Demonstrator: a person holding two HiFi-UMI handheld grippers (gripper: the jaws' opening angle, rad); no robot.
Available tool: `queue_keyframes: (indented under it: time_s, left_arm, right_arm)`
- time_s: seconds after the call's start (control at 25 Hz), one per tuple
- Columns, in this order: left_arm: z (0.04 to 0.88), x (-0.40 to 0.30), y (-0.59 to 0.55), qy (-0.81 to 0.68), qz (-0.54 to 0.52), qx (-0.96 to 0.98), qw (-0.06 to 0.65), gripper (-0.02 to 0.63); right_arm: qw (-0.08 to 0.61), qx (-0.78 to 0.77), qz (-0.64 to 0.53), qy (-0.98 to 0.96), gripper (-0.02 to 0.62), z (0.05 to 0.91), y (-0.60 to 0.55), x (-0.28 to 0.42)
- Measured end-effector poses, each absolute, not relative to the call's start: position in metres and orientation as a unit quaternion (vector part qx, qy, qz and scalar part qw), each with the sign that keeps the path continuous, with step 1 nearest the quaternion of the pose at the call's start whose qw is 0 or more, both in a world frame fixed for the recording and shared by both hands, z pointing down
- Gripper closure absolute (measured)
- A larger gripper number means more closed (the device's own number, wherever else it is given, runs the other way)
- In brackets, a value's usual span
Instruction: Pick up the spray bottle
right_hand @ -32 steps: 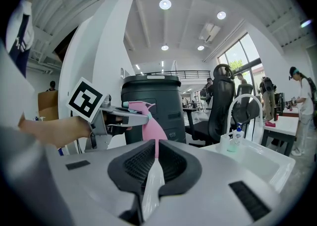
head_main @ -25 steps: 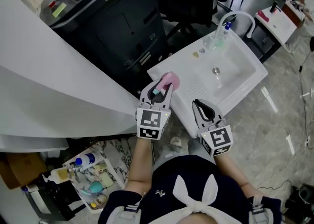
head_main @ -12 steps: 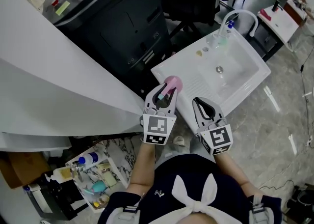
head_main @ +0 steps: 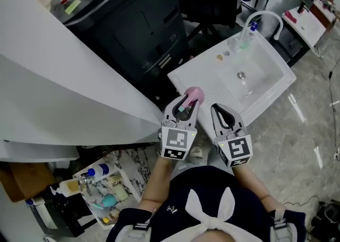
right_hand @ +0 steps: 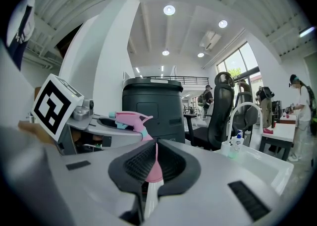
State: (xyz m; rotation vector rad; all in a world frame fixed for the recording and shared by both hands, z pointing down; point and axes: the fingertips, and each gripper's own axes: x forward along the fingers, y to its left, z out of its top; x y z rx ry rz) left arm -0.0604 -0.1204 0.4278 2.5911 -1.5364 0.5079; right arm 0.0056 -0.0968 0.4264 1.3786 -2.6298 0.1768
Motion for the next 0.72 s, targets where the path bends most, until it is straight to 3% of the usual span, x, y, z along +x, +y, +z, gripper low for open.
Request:
queue_keyframes:
  time_s: [0.72]
  left_arm:
    - [0.4249, -0.061, -0.1205, -0.502, 0.153, 0.85, 0.048, 0.463]
  right_arm:
    - [0.087, 0.456, 0.05, -0.884, 0.569, 0.4238, -0.0981, 0.0003]
